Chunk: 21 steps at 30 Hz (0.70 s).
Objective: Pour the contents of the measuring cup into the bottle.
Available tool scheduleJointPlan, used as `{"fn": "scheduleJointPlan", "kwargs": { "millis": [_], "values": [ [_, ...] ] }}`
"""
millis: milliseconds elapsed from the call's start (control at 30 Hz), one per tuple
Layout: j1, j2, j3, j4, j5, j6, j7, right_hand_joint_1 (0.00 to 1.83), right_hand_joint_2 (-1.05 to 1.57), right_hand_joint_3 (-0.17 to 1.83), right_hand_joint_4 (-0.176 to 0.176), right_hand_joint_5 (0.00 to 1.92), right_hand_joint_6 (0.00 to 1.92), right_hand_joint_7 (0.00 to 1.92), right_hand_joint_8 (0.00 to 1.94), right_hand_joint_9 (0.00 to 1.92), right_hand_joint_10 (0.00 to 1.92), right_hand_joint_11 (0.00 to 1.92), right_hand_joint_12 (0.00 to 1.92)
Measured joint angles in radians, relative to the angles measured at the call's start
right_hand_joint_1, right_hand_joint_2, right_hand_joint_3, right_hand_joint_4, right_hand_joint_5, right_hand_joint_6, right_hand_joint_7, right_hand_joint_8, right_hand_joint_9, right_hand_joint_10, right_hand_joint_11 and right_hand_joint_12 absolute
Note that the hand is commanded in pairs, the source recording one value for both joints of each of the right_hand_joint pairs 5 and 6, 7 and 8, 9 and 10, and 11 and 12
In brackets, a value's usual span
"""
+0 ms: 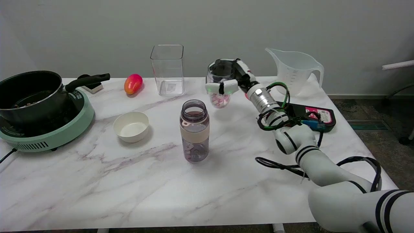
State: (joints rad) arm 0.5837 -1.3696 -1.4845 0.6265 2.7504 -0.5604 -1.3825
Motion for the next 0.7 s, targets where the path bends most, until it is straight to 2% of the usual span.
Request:
{"fn": "scheduleJointPlan", "kwargs": {
  "millis": [233, 700],
  "values": [
    [-0.063, 0.065, 0.025, 0.188, 0.0, 0.077, 0.003, 1.44, 0.56, 0.79, 0.0, 1.14, 1.14, 1.34, 1.34, 1.23, 1.23, 1.01, 1.01],
    [-0.308, 0.243, 0.118, 0.707, 0.0, 0.349, 0.074, 1.46, 0.49, 0.86, 0.0, 1.1, 1.1, 1.33, 1.33, 1.23, 1.23, 0.98, 0.98]
  ]
}}
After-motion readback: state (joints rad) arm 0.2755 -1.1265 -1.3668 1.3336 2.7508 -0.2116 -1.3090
